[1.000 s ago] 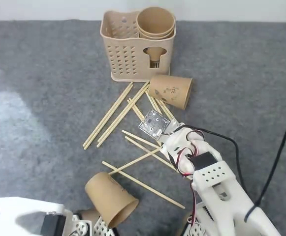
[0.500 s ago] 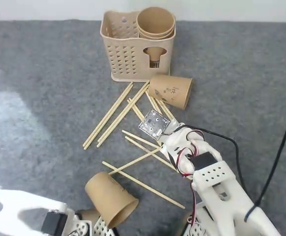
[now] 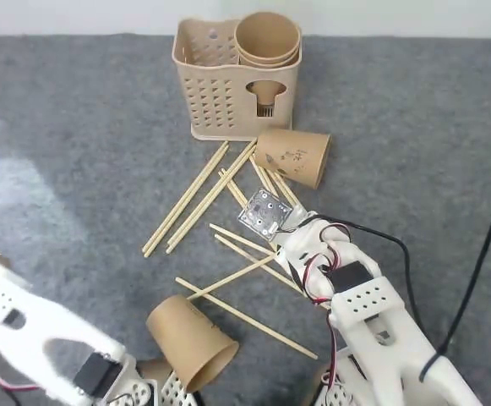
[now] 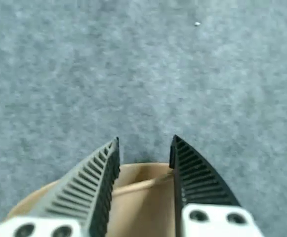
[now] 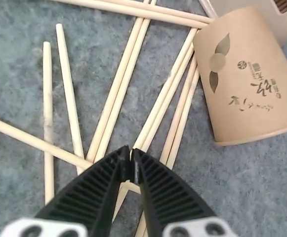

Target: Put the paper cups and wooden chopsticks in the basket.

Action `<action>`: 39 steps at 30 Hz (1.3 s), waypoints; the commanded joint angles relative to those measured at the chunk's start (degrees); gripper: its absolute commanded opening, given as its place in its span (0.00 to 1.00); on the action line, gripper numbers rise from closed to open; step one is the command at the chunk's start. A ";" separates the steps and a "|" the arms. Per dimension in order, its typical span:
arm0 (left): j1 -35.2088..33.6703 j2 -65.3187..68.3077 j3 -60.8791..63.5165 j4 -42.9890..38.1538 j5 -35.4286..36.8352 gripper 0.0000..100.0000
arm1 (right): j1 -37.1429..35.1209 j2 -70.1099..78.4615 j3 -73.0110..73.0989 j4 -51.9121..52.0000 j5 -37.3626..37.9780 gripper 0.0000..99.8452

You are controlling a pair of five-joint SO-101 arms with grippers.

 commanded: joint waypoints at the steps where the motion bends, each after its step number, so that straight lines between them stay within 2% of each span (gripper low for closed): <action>1: 4.92 -4.40 -0.04 3.78 -0.35 0.16 | -0.13 -1.71 0.26 -1.98 -0.88 0.01; 6: 7.12 -11.43 2.68 3.96 -0.35 0.16 | -0.13 -1.98 1.58 -4.26 -0.79 0.01; 15: 12.31 -26.20 18.51 3.96 -0.35 0.16 | -0.13 -1.98 1.58 -4.26 -0.79 0.01; 19: 12.48 -35.52 24.13 3.96 -0.53 0.16 | -0.13 -1.89 1.58 -4.26 -0.79 0.01; 27: 6.59 -54.77 46.02 3.87 -7.38 0.17 | -0.13 -1.63 1.67 -4.18 1.58 0.01; 30: 3.16 -58.73 52.35 3.87 -8.97 0.22 | -0.13 -1.63 1.67 -4.18 1.58 0.01; 34: -2.90 -59.87 53.67 3.52 -11.16 0.29 | -0.13 -1.54 1.67 -4.09 1.76 0.01; 39: -7.12 -57.85 53.05 1.05 -11.60 0.30 | -0.22 -1.54 2.20 -4.26 1.85 0.01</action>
